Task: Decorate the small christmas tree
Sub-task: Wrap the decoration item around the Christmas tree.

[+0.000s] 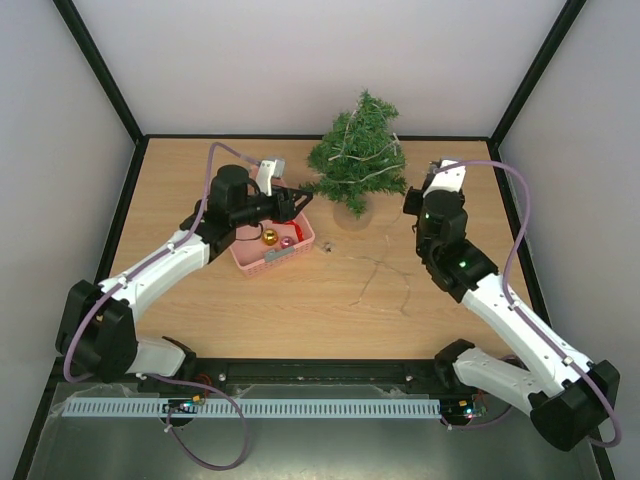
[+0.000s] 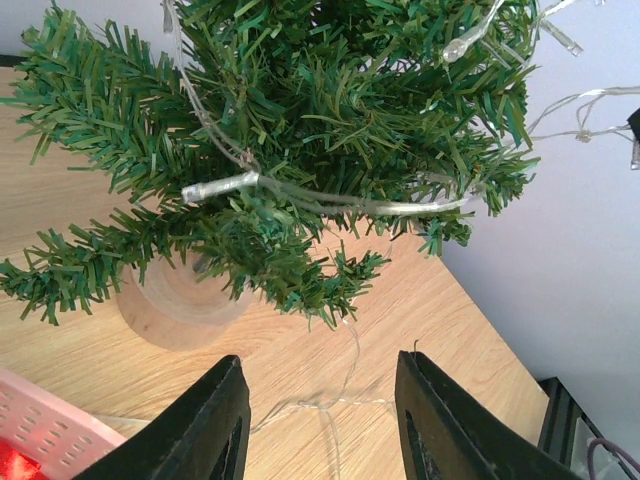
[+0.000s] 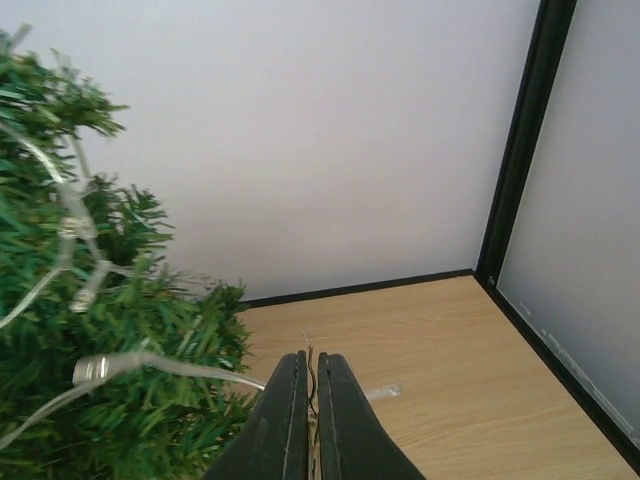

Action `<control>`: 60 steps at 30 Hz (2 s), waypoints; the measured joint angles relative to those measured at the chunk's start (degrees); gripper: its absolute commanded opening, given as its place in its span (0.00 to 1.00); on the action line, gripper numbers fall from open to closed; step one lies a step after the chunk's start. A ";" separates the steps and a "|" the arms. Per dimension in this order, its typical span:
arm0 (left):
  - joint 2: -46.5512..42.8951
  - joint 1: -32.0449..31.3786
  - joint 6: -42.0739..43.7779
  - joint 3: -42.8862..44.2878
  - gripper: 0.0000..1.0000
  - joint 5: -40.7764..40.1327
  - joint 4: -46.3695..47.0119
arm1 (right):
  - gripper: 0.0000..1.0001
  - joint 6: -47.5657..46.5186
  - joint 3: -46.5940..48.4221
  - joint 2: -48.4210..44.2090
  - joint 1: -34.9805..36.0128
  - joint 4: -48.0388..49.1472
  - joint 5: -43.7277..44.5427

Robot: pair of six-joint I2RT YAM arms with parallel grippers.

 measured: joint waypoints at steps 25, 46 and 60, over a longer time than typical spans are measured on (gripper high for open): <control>4.13 0.00 0.02 3.96 0.42 -0.26 -0.68 | 0.02 2.01 -0.79 9.55 -12.48 3.61 -11.23; 5.77 0.00 0.26 5.73 0.43 -0.24 -1.09 | 0.46 5.92 0.96 10.78 -13.09 -1.49 -16.61; -2.73 1.46 1.81 1.73 0.44 -4.20 -5.49 | 0.39 18.51 -9.88 -4.81 -10.62 -11.41 -31.65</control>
